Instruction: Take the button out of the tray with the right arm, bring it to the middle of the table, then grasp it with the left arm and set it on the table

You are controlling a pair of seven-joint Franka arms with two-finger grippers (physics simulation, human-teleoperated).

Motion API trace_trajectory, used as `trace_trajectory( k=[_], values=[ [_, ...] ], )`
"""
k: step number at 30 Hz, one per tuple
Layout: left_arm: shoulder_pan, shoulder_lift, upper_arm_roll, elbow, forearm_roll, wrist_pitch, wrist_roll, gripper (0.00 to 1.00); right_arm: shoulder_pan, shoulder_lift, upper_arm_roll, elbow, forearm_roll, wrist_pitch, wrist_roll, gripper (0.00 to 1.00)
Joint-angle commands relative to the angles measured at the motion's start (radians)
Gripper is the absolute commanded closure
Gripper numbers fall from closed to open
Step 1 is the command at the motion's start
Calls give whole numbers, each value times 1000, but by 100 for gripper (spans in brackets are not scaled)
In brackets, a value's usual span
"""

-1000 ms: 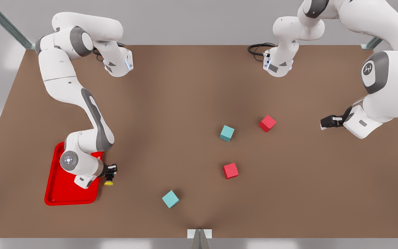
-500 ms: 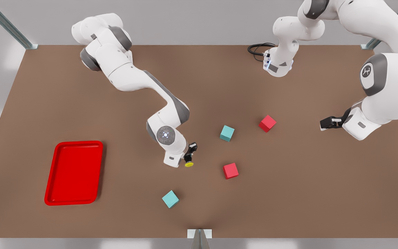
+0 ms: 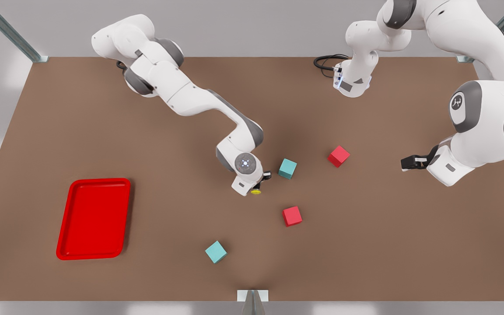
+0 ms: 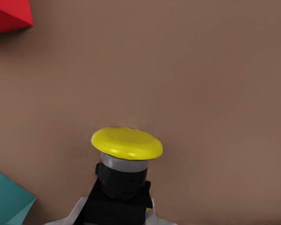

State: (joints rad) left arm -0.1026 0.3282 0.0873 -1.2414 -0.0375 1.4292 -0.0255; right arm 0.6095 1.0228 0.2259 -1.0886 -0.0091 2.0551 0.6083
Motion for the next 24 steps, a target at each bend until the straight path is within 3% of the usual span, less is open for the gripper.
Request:
trace_trajectory(
  k=[1,6,7,8,12,15,17,19,20,22,24],
  values=[
    [0,0,0,0,1,2,1,0,6,6,-7,-5,-20,-12,269,60],
    [0,3,0,0,1,2,1,0,32,26,-22,-7,-22,-9,257,53],
    [0,3,0,0,1,2,1,0,32,28,-23,-7,-22,10,257,34],
    [0,3,0,0,1,2,1,0,35,28,-36,-8,-22,13,257,0],
    [0,3,0,0,1,2,1,0,10,7,-39,7,-20,13,235,0],
    [-2,2,-1,2,1,-6,-2,0,-140,-214,-28,-2,-9,-64,136,0],
    [-92,2,2,4,-4,-9,-137,0,-331,-377,-36,-4,-20,-231,-298,0],
    [-276,61,0,17,-91,17,-703,0,-520,-515,-37,-17,-38,-400,-547,0],
    [-385,100,0,25,-151,92,-887,0,-537,-614,-31,-105,-161,-424,-545,0],
    [-575,248,0,25,-237,343,-1051,0,-645,-820,-27,-384,-62,-397,-522,0],
    [-686,334,0,-22,-231,479,-1048,0,-679,-897,-28,-444,-77,-458,-538,0]
  ],
)
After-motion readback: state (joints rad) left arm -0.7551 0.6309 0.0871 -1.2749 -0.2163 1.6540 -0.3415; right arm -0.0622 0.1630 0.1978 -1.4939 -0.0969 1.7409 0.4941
